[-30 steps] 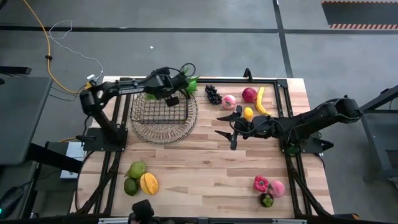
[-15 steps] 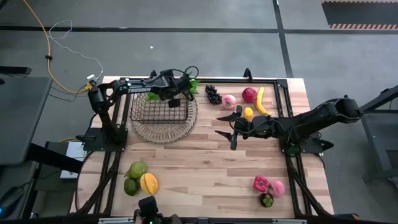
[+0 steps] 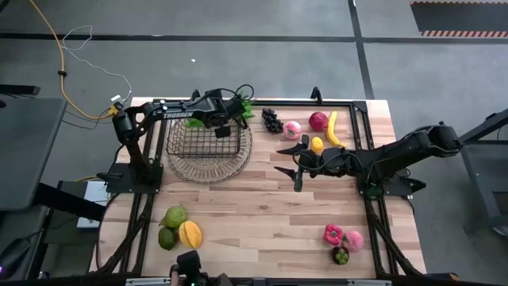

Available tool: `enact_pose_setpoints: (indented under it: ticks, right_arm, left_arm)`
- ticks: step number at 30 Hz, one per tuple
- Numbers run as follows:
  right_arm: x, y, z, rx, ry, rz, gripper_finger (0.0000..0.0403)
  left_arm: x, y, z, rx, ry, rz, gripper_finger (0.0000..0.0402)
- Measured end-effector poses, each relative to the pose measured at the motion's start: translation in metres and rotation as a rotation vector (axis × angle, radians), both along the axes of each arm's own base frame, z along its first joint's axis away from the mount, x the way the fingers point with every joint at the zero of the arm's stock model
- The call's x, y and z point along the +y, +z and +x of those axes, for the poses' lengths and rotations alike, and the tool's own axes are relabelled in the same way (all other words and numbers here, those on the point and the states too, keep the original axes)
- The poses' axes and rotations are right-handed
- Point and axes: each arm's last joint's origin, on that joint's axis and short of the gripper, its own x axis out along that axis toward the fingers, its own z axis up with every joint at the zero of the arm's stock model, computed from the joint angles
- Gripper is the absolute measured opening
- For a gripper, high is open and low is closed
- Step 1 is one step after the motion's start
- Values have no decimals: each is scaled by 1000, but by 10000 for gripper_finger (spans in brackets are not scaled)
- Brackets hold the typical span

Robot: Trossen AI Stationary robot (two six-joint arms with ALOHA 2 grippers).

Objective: Build produce basket
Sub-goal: Put the green leaf lettuce into the wire basket

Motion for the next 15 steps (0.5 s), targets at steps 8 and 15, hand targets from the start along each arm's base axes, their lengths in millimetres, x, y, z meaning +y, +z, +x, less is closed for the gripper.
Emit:
enact_pose_setpoints:
  ticks: [8,15]
  right_arm:
    - [0,0,0,0,0,0,243]
    - [0,0,0,-1,-1,7,243]
  left_arm:
    - [-2,4,-1,25,1,-28,210]
    - [0,27,2,8,40,-26,267]
